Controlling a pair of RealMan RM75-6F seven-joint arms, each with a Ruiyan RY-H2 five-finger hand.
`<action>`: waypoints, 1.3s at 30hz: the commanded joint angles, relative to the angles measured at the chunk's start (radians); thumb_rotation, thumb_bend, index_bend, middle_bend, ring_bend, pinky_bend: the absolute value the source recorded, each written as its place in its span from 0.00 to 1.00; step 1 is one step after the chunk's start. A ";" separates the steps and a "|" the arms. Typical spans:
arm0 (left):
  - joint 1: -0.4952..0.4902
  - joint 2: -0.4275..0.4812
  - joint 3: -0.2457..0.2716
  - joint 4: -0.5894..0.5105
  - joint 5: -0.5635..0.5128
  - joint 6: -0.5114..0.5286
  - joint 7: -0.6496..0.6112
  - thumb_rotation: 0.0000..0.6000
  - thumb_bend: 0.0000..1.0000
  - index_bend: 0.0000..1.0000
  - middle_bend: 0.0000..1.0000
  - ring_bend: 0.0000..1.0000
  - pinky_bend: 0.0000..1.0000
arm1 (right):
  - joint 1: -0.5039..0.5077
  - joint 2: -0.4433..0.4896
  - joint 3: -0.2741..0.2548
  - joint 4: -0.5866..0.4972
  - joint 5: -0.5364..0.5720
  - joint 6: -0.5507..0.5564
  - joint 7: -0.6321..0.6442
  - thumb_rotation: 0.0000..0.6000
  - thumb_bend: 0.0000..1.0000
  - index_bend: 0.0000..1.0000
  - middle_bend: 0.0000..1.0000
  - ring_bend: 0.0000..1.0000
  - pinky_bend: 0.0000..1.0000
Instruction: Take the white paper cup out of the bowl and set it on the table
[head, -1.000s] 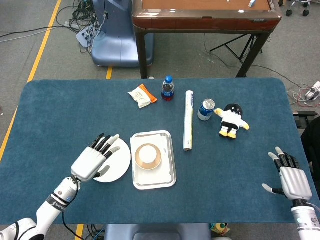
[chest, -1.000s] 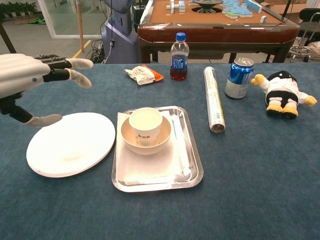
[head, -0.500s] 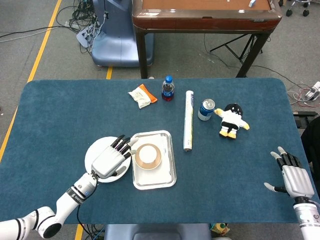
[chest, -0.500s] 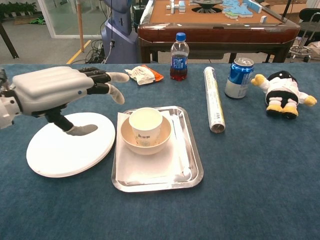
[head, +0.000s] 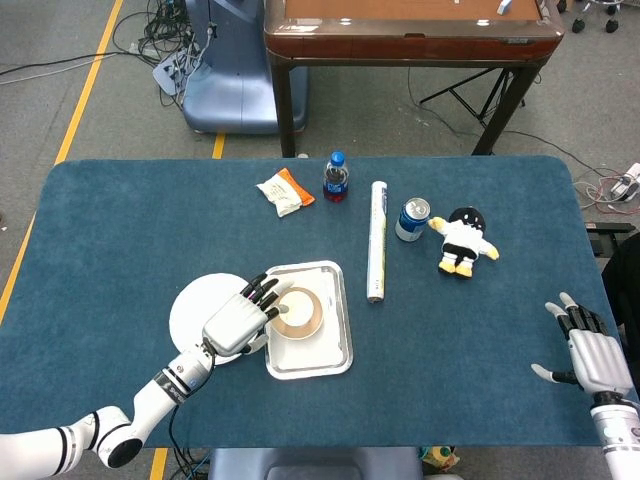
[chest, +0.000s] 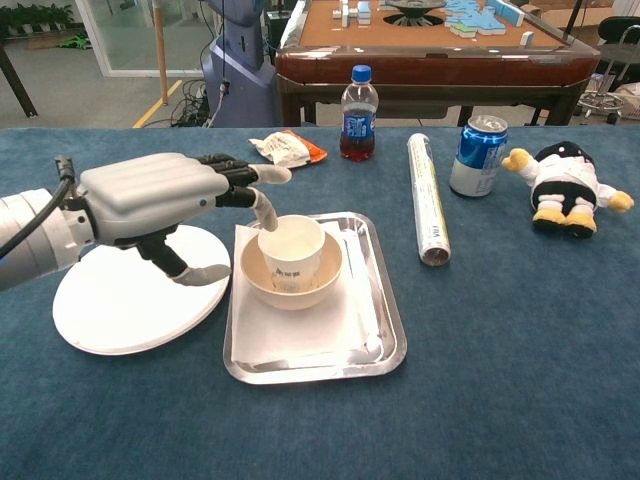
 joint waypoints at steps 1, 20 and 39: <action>-0.005 -0.015 0.004 0.007 -0.011 -0.001 0.001 1.00 0.32 0.27 0.00 0.00 0.00 | 0.001 0.000 0.000 0.002 0.002 -0.003 0.002 1.00 0.20 0.00 0.00 0.00 0.00; -0.053 -0.084 0.015 0.070 -0.016 -0.004 -0.021 1.00 0.32 0.28 0.00 0.00 0.00 | -0.007 0.019 -0.008 -0.011 -0.021 0.016 0.032 1.00 0.20 0.00 0.00 0.00 0.00; -0.097 -0.125 0.021 0.161 -0.019 -0.024 -0.089 1.00 0.32 0.35 0.00 0.00 0.00 | 0.002 0.022 -0.008 -0.002 -0.001 -0.011 0.038 1.00 0.20 0.00 0.00 0.00 0.00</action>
